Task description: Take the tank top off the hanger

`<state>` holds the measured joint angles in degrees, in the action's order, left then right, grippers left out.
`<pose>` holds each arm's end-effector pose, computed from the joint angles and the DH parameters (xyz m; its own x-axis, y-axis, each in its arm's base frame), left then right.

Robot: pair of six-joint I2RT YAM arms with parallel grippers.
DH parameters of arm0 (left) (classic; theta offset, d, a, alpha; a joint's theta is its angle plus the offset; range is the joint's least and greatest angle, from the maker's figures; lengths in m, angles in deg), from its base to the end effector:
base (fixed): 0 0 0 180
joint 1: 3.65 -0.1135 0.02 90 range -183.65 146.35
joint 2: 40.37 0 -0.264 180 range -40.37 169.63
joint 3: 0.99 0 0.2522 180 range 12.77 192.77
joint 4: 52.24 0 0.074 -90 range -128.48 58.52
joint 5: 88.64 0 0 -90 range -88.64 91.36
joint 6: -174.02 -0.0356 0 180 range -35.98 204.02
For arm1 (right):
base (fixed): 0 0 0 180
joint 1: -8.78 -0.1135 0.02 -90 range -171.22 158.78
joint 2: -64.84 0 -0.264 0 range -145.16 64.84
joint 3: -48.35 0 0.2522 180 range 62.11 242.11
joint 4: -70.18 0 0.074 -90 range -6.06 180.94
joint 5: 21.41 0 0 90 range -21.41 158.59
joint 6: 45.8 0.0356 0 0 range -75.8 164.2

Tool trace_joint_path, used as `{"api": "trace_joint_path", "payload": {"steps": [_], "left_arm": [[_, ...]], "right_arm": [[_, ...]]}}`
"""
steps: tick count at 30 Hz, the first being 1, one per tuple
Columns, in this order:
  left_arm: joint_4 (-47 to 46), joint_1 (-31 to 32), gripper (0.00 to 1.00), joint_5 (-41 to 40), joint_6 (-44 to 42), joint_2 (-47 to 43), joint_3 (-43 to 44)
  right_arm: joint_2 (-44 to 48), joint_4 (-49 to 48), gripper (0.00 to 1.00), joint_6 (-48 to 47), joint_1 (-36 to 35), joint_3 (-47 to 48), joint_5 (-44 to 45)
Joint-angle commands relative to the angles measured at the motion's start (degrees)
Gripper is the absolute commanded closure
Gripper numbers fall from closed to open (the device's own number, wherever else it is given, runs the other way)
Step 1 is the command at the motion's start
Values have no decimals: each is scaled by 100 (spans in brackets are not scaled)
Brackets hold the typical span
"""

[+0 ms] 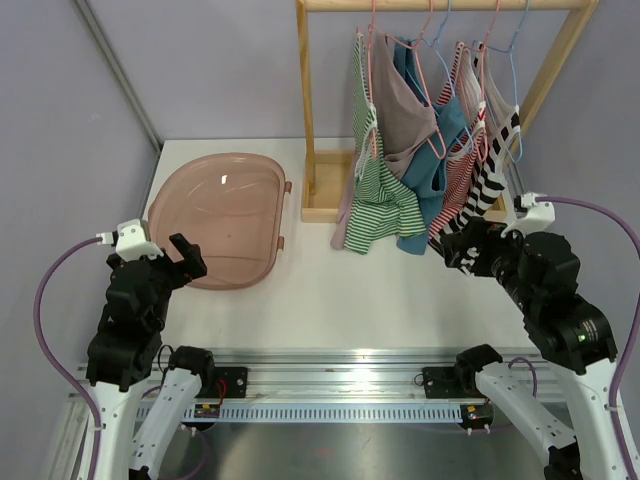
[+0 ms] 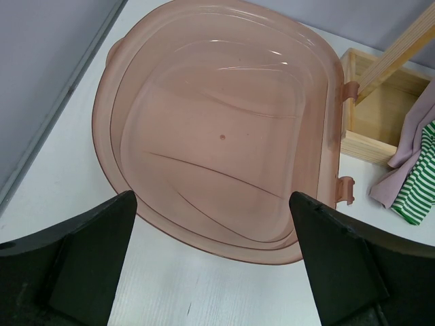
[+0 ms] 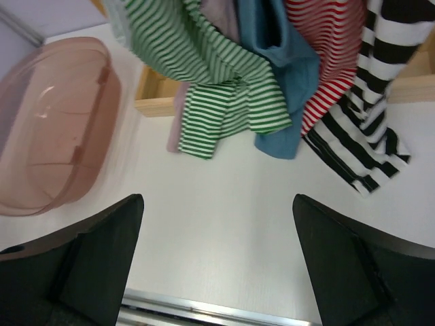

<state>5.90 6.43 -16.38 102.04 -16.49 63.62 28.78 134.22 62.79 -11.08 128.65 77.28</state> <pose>0.0735 -0.0020 0.3526 -0.2432 -0.2560 -0.9356 -0.2048 0.9563 -0.2085 0.0865 0.0255 0.4079 -0.3664 0.2027 -0.9081 -0.0900 0.9637 0.2514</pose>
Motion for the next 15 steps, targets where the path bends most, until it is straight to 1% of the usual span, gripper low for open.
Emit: {"api": "trace_joint_path", "payload": {"steps": [1,2,3,4,6,7,9,10,12,13,15], "left_arm": [[-263,11,1,-46,52,3,-23],[-272,11,1,-46,61,3,-40],[-272,20,1,-37,61,3,-49],[-272,20,1,-37,52,11,-49],[-281,11,1,-11,70,29,-58],[-281,11,1,-10,61,38,-49],[-281,11,1,-19,70,29,-49],[-281,11,1,-28,79,29,-49],[-290,20,1,-37,79,20,-49],[-281,20,1,-54,79,29,-66],[-272,11,1,-89,96,20,-66]], "right_arm": [[-120,-780,1,29,-36,472,-1173],[-234,-853,0,92,-44,595,-1568],[-375,-932,1,136,-36,736,-1781],[-698,-1063,1,223,-36,1042,-2148],[-1077,-1178,0,294,-36,1395,-2388],[-1471,-1205,1,294,-36,1797,-2433],[-1903,-1135,1,259,-36,2238,-2354],[-2280,-1100,1,190,-36,2675,-2232],[-2668,-1038,7,119,-44,3108,-2117],[-3053,-899,9,23,-36,3554,-1960],[-3433,-819,12,-83,-36,3961,-1827]]}}
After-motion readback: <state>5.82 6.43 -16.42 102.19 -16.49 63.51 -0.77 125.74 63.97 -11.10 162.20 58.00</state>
